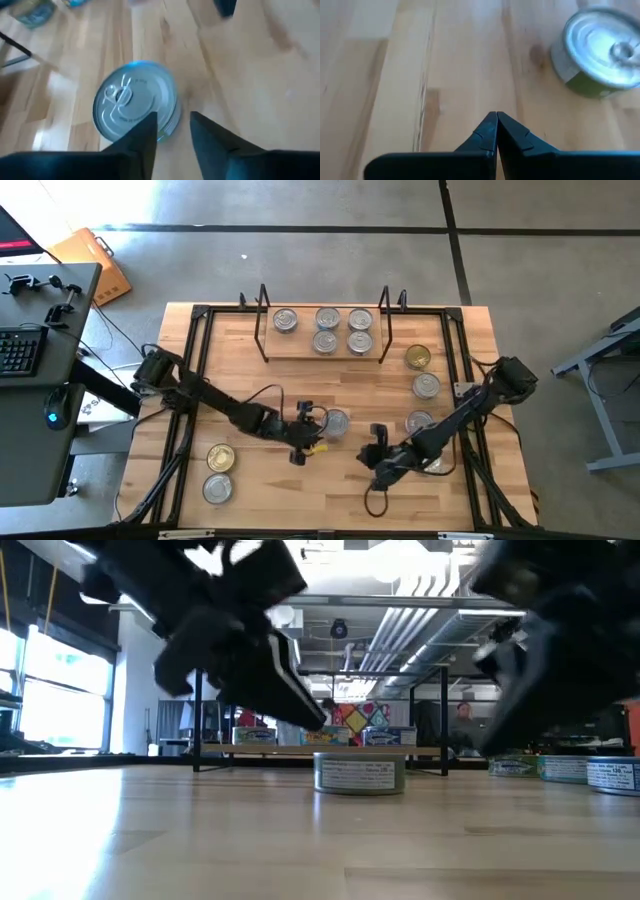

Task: Stack canned seafood by type on shelf
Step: Put the green tuna can on the shelf aligned with the other green tuna can

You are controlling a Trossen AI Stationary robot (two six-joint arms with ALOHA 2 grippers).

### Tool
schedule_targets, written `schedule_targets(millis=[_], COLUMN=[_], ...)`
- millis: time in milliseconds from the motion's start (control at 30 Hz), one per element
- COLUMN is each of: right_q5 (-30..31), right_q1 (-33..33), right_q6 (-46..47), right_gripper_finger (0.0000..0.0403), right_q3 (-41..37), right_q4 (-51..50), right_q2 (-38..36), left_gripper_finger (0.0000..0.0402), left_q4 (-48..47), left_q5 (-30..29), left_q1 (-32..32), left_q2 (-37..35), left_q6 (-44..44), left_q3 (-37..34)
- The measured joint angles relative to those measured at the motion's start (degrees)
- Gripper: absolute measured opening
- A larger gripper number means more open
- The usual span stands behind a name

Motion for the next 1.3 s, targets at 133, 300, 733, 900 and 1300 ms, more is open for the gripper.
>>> schedule_targets(millis=[133, 300, 733, 900, 1300], right_q5=[1.27, 1.83, -10.39, -8.21, 0.23], right_q1=[0.1, -2.25, -9.73, -12.99, -16.63], right_q6=[0.01, 0.64, 1.54, 1.37, 5.17], right_gripper_finger=[0.0, 0.0, 0.0, 0.0, 0.0], right_q3=[-3.27, -5.36, -5.59, -5.4, -5.63], right_q4=[7.01, 12.99, 14.06, 16.06, 13.56], right_q2=[-0.05, -0.08, 4.01, 5.72, 4.58], left_gripper_finger=[0.0142, 0.0143, 0.0126, 0.0125, 0.0122], left_q4=[-0.61, 1.12, 4.43, 5.35, 5.8], left_q5=[5.73, 13.6, 12.69, 15.89, 11.31], left_q1=[2.21, 3.21, 4.85, 4.98, -1.96], left_q2=[0.02, 0.02, 2.56, 4.78, 1.71], left_q6=[2.5, -0.71, 1.01, -3.8, 2.37], left_q3=[0.16, 0.14, 0.16, 0.4, 4.09])
